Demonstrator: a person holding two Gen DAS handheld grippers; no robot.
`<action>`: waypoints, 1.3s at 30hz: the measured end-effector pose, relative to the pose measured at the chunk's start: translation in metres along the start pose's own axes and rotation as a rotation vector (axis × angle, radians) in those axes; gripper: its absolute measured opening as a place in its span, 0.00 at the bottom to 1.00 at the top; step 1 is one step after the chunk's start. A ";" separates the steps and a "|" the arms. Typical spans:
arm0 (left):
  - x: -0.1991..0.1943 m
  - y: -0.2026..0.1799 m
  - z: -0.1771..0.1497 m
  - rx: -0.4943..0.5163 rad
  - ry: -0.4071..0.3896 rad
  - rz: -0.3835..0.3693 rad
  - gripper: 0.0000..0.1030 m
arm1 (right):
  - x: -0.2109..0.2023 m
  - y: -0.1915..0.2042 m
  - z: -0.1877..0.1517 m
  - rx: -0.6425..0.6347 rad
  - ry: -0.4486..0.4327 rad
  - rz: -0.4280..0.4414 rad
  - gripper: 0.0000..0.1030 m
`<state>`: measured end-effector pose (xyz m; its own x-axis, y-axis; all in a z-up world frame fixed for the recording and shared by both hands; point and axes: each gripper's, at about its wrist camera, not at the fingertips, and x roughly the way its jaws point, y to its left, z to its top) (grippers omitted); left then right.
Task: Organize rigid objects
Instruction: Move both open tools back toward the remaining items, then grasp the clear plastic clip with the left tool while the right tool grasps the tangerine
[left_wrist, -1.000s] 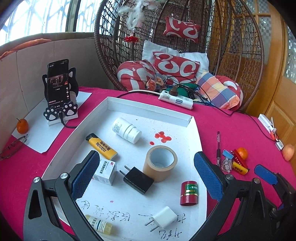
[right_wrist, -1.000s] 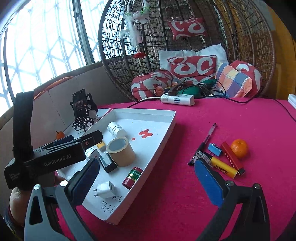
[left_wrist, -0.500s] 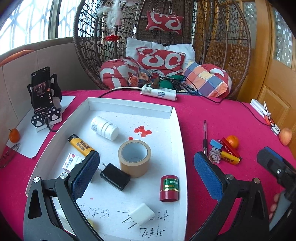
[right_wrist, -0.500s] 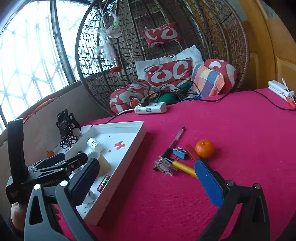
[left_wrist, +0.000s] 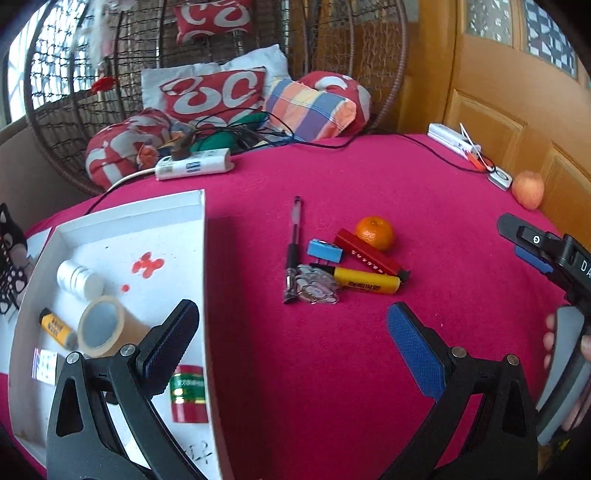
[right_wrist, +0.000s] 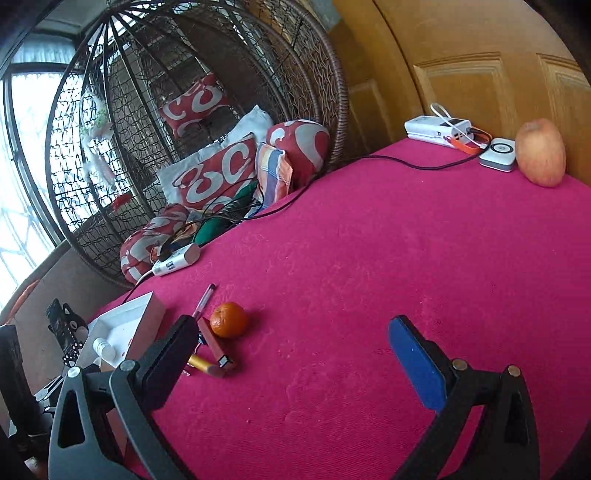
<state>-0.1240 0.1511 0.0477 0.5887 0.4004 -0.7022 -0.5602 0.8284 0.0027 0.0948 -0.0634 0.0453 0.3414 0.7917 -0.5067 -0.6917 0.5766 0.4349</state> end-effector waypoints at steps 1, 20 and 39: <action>0.006 -0.004 0.004 0.016 0.012 -0.006 1.00 | 0.000 -0.002 -0.001 0.003 0.003 -0.002 1.00; 0.076 -0.025 0.011 0.097 0.147 0.002 0.59 | 0.021 -0.034 -0.009 0.125 0.098 0.063 1.00; 0.017 -0.019 -0.021 0.033 0.091 -0.143 0.37 | 0.025 -0.007 0.005 0.013 0.110 0.108 1.00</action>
<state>-0.1155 0.1343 0.0206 0.6046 0.2417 -0.7590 -0.4546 0.8871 -0.0796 0.1117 -0.0465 0.0333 0.1933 0.8225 -0.5349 -0.7116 0.4928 0.5007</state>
